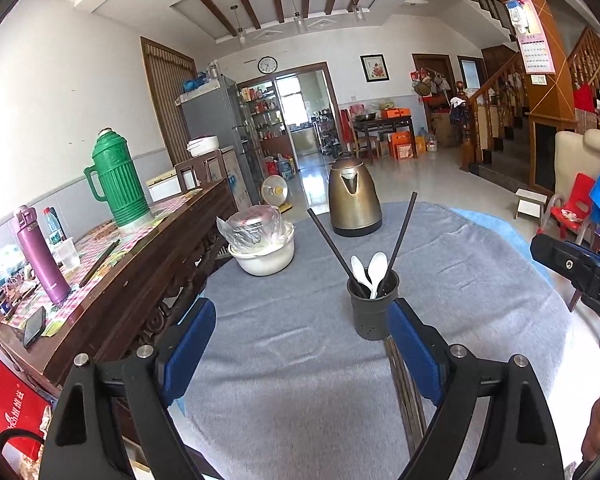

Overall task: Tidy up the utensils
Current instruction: 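Open both tools and withdraw them from the cup, then lower both tools toward the loose brown chopsticks on the cloth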

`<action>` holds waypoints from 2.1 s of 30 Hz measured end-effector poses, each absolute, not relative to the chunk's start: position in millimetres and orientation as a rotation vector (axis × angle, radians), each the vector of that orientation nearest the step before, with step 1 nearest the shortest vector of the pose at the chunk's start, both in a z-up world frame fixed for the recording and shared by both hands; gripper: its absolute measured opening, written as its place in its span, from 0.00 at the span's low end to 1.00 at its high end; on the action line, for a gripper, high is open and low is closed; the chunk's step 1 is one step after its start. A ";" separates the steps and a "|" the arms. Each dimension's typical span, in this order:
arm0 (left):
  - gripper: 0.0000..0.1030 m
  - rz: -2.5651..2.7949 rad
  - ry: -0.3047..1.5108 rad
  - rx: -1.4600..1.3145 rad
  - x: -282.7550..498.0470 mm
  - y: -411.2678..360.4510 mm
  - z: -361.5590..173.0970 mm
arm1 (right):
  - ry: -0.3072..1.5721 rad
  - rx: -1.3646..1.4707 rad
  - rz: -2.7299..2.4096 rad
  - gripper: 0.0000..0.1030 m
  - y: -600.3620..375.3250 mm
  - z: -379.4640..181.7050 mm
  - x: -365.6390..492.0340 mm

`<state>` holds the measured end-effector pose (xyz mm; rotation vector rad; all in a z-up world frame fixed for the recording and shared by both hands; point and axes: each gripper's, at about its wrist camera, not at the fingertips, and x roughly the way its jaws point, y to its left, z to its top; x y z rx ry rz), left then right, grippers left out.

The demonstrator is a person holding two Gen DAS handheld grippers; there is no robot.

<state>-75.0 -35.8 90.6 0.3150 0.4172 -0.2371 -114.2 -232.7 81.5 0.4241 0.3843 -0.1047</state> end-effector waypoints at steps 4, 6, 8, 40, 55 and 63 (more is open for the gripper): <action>0.86 -0.235 0.431 0.332 -79.2 -37.4 88.7 | 0.386 0.422 -0.109 0.65 -233.1 82.6 -121.7; 0.86 -0.241 0.444 0.338 -81.3 -38.6 85.3 | 0.391 0.424 -0.107 0.65 -232.6 82.8 -124.7; 0.86 -0.244 0.463 0.348 -80.7 -40.9 80.1 | 0.401 0.429 -0.105 0.65 -233.7 81.9 -126.9; 0.86 -0.236 0.689 0.397 -23.1 -58.2 1.6 | 0.612 0.512 -0.078 0.65 -245.3 -0.2 -67.6; 0.86 -0.232 0.717 0.401 -11.8 -59.1 -9.4 | 0.655 0.523 -0.060 0.65 -245.3 -18.4 -55.8; 0.86 -0.218 0.813 0.338 10.9 -39.4 -29.7 | 0.756 0.502 -0.010 0.38 -234.0 -40.9 -37.0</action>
